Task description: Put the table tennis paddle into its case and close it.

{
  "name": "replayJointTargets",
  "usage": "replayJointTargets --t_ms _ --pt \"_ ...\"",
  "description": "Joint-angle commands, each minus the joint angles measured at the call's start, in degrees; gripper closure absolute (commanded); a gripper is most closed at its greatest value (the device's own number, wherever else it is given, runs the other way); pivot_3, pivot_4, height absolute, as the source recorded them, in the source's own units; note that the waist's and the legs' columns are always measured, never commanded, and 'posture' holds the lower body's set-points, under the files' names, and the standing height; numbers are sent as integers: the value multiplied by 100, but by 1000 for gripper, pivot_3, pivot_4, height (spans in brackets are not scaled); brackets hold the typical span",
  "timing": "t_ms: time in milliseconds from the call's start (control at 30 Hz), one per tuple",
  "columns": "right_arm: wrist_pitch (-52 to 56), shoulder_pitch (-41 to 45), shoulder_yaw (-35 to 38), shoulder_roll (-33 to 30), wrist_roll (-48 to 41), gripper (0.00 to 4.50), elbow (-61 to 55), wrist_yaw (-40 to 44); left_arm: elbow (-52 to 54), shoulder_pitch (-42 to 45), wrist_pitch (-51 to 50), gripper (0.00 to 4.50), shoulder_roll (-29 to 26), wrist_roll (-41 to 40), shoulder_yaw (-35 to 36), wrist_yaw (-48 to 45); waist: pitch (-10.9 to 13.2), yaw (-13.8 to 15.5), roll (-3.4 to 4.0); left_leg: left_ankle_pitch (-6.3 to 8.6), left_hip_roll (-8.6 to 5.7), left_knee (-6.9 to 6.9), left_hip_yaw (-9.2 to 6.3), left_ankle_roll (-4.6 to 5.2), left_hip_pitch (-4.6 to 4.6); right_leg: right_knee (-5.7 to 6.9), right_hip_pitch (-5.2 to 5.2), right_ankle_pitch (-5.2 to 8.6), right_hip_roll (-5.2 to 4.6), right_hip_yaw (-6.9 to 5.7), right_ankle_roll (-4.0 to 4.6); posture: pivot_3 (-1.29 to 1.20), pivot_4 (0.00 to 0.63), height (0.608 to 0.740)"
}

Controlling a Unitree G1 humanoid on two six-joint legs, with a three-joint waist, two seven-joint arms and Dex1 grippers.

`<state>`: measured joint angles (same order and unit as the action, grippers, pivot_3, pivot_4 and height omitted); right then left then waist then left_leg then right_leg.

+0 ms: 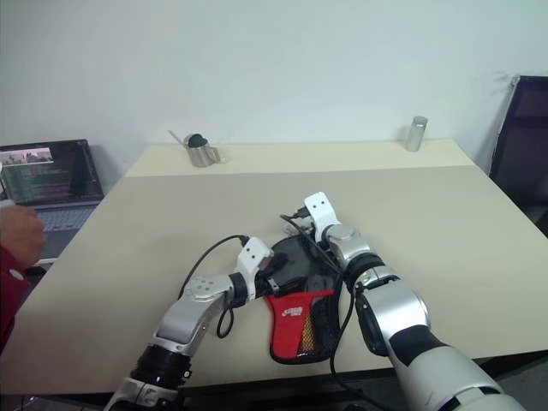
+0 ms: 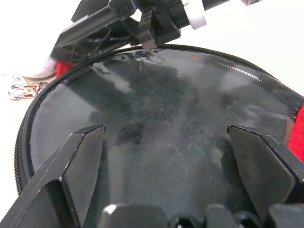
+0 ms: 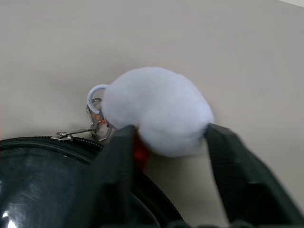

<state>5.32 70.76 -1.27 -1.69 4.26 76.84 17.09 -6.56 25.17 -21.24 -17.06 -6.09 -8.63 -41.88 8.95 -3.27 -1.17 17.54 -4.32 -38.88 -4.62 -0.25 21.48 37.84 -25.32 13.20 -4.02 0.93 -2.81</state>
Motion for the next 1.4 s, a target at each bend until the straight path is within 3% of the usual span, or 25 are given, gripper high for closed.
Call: replayJointTargets --t_ms 33,133,167,500,733,1167,1400 --pt "-147 89 56 21 53 3481 -70 10 264 -14 -6 0 -10 -62 -30 17 0 0 0 0 0 0 0 0 0 0 0 0 0 0 0 0 150 740" --pt "-158 74 57 26 93 4388 -75 23 251 -12 0 0 -2 -66 -34 19 0 0 0 0 0 0 0 0 0 0 0 0 0 0 0 0 150 740" --pt "-160 75 70 24 97 4452 -79 24 246 -9 1 0 0 -67 -40 13 0 0 0 0 0 0 0 0 0 0 0 0 0 0 0 0 150 740" --pt "-47 237 188 -245 24 4452 -257 222 102 64 56 0 72 -57 -117 -20 0 0 0 0 -1 -1 0 0 1 0 1 0 0 0 0 0 150 740" --pt "215 74 51 -819 137 4452 -592 469 -32 122 126 0 151 -50 -178 -39 0 2 0 0 -1 -1 1 0 1 0 1 0 0 0 0 0 150 740" --pt "1487 -1062 -613 -2347 393 4452 -3259 2088 -410 349 316 0 203 -35 -308 -226 3 104 5 0 -1 -5 -1 1 8 -5 2 0 -1 -6 0 0 150 740" --pt "1759 -1393 -794 -2753 517 4452 -3840 2260 -621 481 414 0 271 -17 -338 -312 2 143 5 0 -1 -5 3 1 5 -5 3 0 -1 -5 0 0 150 740"
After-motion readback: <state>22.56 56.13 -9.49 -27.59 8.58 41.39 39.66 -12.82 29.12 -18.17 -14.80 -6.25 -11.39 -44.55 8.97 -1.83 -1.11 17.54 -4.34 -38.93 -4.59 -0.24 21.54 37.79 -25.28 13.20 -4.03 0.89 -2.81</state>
